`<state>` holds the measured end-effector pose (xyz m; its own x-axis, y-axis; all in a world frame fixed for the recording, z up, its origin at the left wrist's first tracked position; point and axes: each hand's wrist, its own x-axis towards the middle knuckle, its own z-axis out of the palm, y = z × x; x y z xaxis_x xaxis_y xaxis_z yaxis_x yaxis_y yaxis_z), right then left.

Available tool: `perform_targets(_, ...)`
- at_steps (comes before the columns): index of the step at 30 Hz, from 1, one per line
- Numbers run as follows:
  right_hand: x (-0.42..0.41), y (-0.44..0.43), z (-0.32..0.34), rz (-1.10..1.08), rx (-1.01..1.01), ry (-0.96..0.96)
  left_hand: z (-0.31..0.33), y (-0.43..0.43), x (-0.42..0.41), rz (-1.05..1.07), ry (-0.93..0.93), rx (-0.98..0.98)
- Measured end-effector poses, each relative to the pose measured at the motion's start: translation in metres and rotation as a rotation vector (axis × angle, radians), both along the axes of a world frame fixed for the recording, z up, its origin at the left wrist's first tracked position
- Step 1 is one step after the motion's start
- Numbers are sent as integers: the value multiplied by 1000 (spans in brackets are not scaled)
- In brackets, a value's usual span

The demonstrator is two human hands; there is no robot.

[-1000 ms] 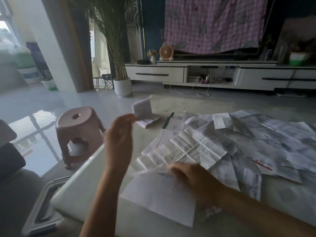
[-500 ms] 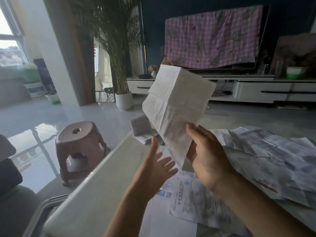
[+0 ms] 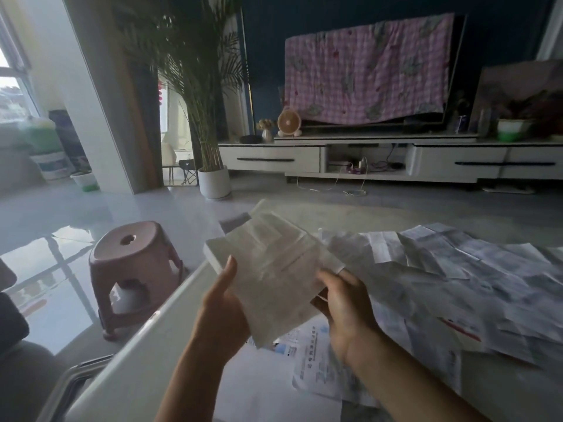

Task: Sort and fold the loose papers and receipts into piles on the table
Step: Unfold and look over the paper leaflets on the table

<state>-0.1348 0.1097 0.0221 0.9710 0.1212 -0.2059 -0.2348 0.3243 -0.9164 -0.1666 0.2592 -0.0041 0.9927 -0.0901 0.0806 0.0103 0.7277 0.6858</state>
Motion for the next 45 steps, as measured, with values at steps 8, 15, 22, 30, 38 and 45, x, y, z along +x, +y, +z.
perform_targets(8,-1,-14,-7,315,144,373,1,17,-1,163,-182,27)
perform_targets(15,18,-14,-16,181,442,223,14,6,-7,141,0,-19)
perform_targets(22,43,-35,-26,-361,1,-142,9,20,-6,399,220,502)
perform_targets(30,59,-67,-32,-471,-243,-357,-8,31,8,413,233,606)
perform_targets(38,68,-83,-42,-325,-229,-261,-17,37,11,431,280,738)
perform_targets(45,69,-83,-43,145,-179,-38,-22,29,14,597,271,758)
